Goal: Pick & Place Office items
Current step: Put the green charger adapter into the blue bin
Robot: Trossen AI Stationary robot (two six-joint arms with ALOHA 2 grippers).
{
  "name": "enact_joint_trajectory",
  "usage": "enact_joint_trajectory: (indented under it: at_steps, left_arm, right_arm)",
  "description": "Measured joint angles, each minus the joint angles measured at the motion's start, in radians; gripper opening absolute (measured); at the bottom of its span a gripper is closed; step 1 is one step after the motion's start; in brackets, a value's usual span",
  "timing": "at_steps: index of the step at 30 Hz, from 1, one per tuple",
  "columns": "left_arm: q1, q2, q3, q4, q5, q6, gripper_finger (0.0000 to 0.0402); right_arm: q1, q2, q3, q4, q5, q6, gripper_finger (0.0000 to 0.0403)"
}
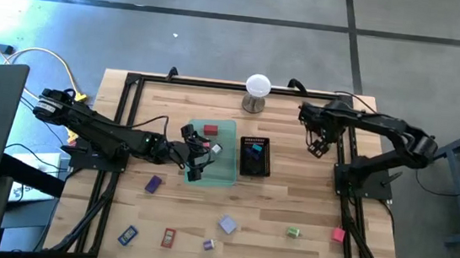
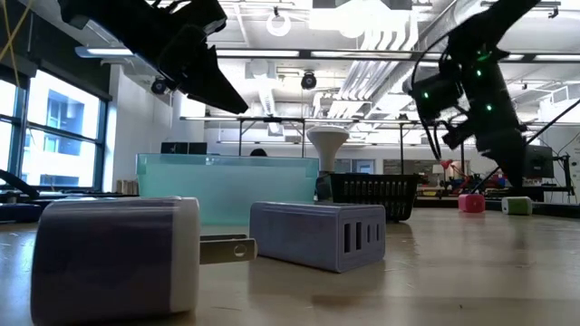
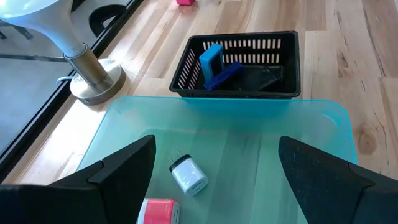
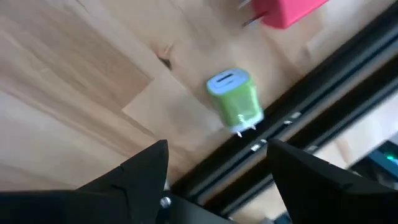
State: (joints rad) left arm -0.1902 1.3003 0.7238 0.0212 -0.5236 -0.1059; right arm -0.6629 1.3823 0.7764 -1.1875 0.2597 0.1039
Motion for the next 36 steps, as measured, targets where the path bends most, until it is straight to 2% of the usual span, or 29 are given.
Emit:
enact_joint_trajectory:
  at_steps: [5,13,25,28,34,36]
  left_arm:
    - [0.000,0.000,0.000,0.001,0.000,0.000,0.0330]
    - [0.000,0.000,0.000,0.003,0.000,-0.001,0.0330]
    - [0.000,0.000,0.000,0.005,0.000,-0.006,0.0330]
    - [0.000,0.000,0.000,0.005,0.000,-0.007,0.0330]
    - [0.000,0.000,0.000,0.005,0.000,-0.007,0.0330]
    - [0.000,0.000,0.000,0.005,0.000,-0.007,0.0330]
  right_arm:
    - [-0.039,0.025,-0.017,0.067,0.061,0.023,0.0262]
    - [-0.089,0.113,-0.020,0.087,0.053,-0.132,0.0262]
    - [-0.111,0.279,-0.015,0.134,0.085,-0.195,0.0259]
    - [-0.104,0.282,-0.017,0.127,0.084,-0.206,0.0235]
    - [-0.104,0.282,-0.019,0.141,0.070,-0.204,0.0129]
    - [-0.104,0.282,-0.018,0.142,0.070,-0.203,0.0117]
